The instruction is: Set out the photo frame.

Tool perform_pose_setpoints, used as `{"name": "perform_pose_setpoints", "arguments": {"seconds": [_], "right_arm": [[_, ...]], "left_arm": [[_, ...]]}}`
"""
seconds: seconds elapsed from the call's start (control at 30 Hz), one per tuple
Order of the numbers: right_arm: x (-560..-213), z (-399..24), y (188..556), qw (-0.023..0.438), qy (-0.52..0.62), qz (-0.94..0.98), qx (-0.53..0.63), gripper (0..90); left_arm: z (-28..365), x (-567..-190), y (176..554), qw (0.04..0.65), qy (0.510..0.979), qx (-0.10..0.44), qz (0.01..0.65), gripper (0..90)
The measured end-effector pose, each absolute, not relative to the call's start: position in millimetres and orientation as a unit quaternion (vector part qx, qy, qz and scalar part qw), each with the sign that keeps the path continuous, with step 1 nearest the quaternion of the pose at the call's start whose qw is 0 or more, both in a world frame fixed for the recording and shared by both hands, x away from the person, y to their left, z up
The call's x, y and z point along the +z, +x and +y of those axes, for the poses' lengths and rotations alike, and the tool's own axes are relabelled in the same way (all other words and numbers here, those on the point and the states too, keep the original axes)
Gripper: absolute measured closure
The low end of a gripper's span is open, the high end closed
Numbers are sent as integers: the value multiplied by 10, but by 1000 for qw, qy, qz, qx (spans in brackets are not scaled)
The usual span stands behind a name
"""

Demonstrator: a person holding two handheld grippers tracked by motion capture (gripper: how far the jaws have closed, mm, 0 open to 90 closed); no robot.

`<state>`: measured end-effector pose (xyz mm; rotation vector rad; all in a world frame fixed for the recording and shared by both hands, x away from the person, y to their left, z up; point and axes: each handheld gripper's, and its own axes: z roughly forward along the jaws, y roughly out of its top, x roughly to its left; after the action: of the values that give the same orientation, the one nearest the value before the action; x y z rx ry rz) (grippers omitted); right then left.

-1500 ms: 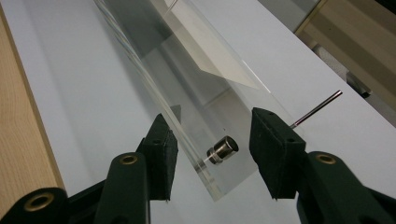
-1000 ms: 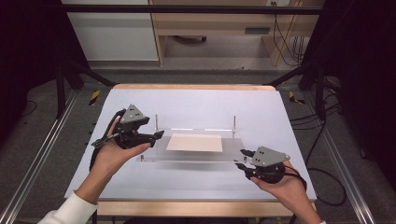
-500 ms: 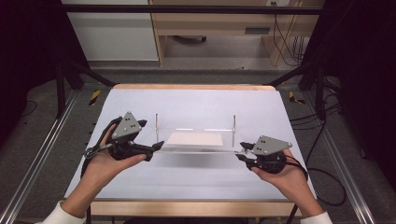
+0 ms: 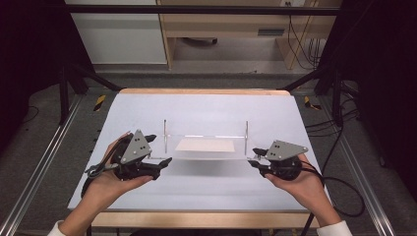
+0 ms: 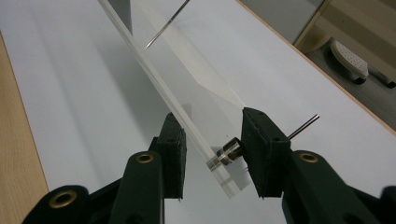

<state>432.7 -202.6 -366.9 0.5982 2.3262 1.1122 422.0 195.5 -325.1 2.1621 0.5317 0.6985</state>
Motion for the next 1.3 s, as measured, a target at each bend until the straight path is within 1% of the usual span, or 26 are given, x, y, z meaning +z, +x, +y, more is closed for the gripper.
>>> {"name": "perform_pose_setpoints", "arguments": {"seconds": [0.1,0.17,0.23,0.4,0.53,0.57,0.6,0.67,0.83,0.93,1.1,1.3], "right_arm": [[-3669,-2026,4326,245,219,852,407,618],[-3667,-2025,4328,244,219,852,407,618],[-3667,-2026,4327,244,219,852,407,618],[-3664,-2029,4333,243,220,852,408,617],[-3655,-2029,4341,241,222,852,408,617],[-3655,-2029,4341,241,222,852,408,617],[-3650,-2029,4346,240,221,853,408,617],[-3648,-2030,4349,240,221,853,408,617],[-3645,-2031,4352,238,221,854,407,616],[-3643,-2031,4353,237,220,855,406,615],[-3638,-2032,4359,236,223,853,408,614],[-3631,-2037,4372,233,223,853,411,611]], "left_arm": [[1949,-3314,4205,387,856,275,203,251],[1946,-3359,4190,385,859,275,197,297],[1941,-3407,4174,379,863,274,192,319],[1934,-3509,4157,355,870,291,179,369],[1942,-3547,4203,354,869,295,178,417],[1942,-3547,4203,354,869,295,178,436],[1932,-3555,4222,357,868,297,174,479],[1914,-3565,4238,353,869,302,169,498],[1873,-3593,4260,342,870,312,167,635],[1862,-3597,4267,335,872,313,174,657],[1854,-3579,4277,328,873,313,179,667],[1855,-3526,4325,326,878,298,185,670]]}}
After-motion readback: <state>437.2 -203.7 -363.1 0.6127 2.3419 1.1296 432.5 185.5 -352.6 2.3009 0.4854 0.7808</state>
